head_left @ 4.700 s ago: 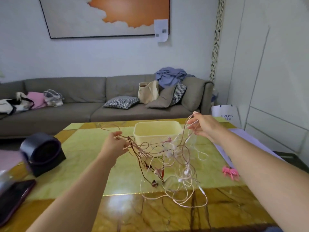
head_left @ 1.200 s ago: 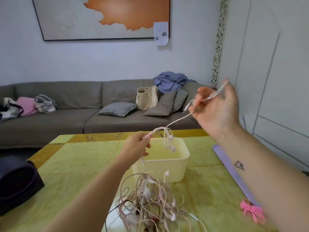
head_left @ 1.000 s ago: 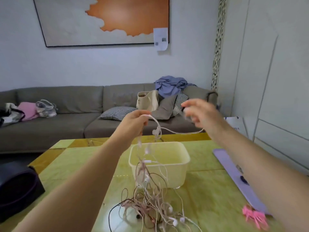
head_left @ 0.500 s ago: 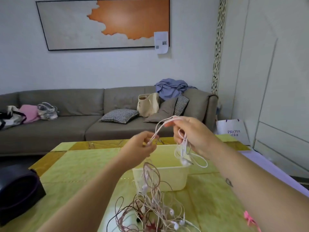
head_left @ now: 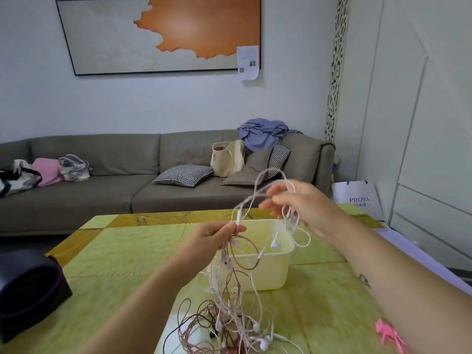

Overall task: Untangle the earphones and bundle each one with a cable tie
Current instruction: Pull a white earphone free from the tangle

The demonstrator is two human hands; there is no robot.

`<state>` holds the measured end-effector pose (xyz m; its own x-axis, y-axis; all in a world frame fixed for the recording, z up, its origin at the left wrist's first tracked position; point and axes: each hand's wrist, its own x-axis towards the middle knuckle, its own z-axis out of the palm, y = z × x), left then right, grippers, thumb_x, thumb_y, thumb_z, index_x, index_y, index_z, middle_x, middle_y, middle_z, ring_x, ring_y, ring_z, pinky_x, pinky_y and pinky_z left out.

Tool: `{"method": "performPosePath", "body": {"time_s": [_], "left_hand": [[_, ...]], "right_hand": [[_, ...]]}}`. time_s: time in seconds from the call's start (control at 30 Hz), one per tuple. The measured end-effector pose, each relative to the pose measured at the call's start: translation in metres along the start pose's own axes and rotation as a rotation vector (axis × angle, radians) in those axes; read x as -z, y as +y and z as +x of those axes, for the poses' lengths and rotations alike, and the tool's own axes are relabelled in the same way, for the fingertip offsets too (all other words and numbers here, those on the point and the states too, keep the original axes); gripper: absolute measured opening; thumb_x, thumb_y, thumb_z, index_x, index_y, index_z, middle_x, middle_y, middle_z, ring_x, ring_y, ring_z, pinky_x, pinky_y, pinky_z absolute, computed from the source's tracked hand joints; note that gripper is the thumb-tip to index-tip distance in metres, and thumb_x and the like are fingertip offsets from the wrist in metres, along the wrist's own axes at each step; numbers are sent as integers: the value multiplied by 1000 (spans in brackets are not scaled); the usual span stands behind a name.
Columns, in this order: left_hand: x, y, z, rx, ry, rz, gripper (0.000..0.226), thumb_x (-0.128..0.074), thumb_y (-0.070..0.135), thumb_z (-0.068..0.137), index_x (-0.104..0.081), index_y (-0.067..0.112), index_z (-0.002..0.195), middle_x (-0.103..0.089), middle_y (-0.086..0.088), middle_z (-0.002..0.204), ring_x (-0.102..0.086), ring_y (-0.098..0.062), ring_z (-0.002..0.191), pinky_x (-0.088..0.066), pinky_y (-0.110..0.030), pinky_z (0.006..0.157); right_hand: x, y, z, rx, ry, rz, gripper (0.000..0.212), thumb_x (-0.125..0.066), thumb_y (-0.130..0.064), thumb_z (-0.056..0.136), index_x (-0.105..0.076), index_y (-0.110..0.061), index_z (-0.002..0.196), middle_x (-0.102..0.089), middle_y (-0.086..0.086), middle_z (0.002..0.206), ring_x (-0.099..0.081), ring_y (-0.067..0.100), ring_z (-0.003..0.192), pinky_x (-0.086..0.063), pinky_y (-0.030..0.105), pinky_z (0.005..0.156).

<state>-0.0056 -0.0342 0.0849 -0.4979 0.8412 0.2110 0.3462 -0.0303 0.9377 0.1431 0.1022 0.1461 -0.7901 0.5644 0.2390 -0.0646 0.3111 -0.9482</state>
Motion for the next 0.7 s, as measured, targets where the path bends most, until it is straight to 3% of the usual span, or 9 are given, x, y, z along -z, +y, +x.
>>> {"method": "performPosePath", "body": {"time_s": [0.1,0.23,0.33,0.43,0.53,0.63,0.7], "left_hand": [[0,-4,0,22,23,-21,26,-49,28,96,-74,27,90,-72,5,86,-64,-6,81,-49,-25,88],[0,3,5,-105,219,130,25,-52,29,95,-72,32,81,-57,14,56,-51,-2,58,-42,-22,67],[1,19,6,-342,340,441,21,-55,26,93,-70,27,79,-62,10,64,-55,-3,62,-42,-20,63],[-2,38,11,-535,348,563,18,-57,23,92,-73,16,86,-68,7,74,-54,0,65,-42,-21,64],[-2,53,14,-468,311,451,17,-56,24,93,-72,24,85,-56,18,54,-48,2,53,-34,-12,52],[4,47,18,-284,219,222,21,-54,26,93,-74,27,85,-51,8,59,-40,-3,52,-35,-16,53],[3,38,15,-100,92,-102,22,-54,21,93,-75,23,84,-50,1,62,-45,-7,58,-47,-21,61]], "right_hand": [[4,19,-5,-119,-71,-48,13,-55,3,88,-55,-10,87,-72,4,70,-60,16,65,-42,27,70],[4,27,-9,-194,-70,52,25,-62,0,85,-50,-10,105,-71,6,71,-59,17,59,-46,24,70],[-2,17,-10,-185,-224,11,43,-68,-6,83,-50,-20,119,-70,1,73,-52,16,59,-46,23,66],[-13,5,-9,-138,-306,-217,28,-70,-24,84,-62,-21,110,-64,-3,73,-50,5,57,-45,15,58],[-17,-1,-1,-24,-202,-336,14,-61,-29,90,-72,-21,87,-62,5,74,-44,-5,46,-44,16,58],[-13,0,7,48,10,-87,24,-53,-21,96,-69,-16,79,-46,-6,45,-37,0,39,-38,21,56],[-12,2,10,65,88,49,25,-50,-15,97,-65,-10,78,-49,-5,50,-36,0,35,-34,20,52]]}}
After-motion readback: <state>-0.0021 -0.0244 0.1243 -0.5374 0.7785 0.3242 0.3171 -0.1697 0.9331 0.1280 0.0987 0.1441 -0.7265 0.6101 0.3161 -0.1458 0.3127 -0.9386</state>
